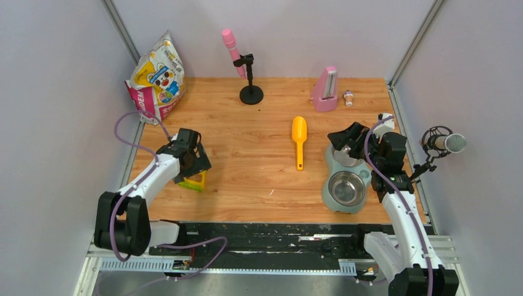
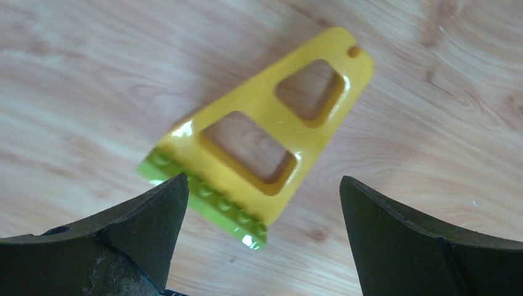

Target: Serve the pet food

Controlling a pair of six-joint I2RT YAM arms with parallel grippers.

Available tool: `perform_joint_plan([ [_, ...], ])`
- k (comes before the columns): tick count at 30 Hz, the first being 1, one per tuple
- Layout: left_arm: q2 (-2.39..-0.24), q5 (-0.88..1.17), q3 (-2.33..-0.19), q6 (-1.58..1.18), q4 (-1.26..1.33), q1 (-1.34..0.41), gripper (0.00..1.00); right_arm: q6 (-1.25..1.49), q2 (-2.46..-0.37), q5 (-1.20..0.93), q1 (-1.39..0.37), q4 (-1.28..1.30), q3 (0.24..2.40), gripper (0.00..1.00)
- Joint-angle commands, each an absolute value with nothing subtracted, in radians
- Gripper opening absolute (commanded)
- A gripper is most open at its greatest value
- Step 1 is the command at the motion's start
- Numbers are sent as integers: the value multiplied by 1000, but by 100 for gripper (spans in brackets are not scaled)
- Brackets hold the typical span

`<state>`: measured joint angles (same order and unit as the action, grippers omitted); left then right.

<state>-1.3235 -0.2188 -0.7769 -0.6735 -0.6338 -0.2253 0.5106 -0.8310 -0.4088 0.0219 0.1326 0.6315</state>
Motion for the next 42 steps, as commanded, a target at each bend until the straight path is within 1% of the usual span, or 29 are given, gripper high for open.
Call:
perform_joint_plan([
  [1,-1186,-319,-751,-726,-663,-184,100,497,-837,-315,22,149,660,100],
  [4,-1123,-416,-795,-748,-703,-178,100,494,-835,-311,23,164,670,100],
  [7,-1097,-431,-889,-740,-742,-172,100,493,-833,-327,22,158,671,100],
  [11,-1097,-330,-1036,-602,-598,-172,100,491,-834,-334,22,157,668,100],
  [13,-1141,-337,-1120,-514,-511,-172,100,489,-837,-332,22,157,666,100],
  [14,-1191,-359,-1193,-459,-476,-173,100,488,-839,-331,22,156,666,100],
  [15,-1256,-429,-1232,-396,-463,-171,100,489,-840,-330,22,157,666,100],
  [17,-1329,-479,-1343,-305,-400,-158,100,491,-842,-335,23,156,666,100],
  [18,-1405,-470,-1432,-223,-381,-124,100,491,-843,-334,22,156,665,100],
  [19,-1450,-441,-1487,-171,-382,-102,100,492,-845,-333,22,156,664,100],
  [20,-1537,-431,-1587,-149,-386,-56,100,492,-849,-330,22,154,662,100],
  [21,-1579,-418,-1635,-92,-378,-36,100,490,-854,-329,22,152,659,100],
  [23,-1737,-373,-1742,19,-306,29,100,487,-871,-315,22,150,657,100],
  [27,-1945,-315,-2059,139,-377,109,100,487,-889,-311,21,175,667,100],
  [31,-2047,-244,-2159,163,-388,174,100,489,-897,-318,20,164,659,100],
  [35,-2098,-176,-2207,133,-406,221,100,489,-920,-315,21,163,659,100],
  [38,-2106,-65,-2205,91,-422,263,100,488,-930,-307,21,163,663,100],
  [41,-2095,-4,-2164,44,-420,313,100,488,-931,-299,22,163,663,100],
  [42,-2089,65,-2153,35,-419,324,100,487,-931,-294,21,163,662,100],
])
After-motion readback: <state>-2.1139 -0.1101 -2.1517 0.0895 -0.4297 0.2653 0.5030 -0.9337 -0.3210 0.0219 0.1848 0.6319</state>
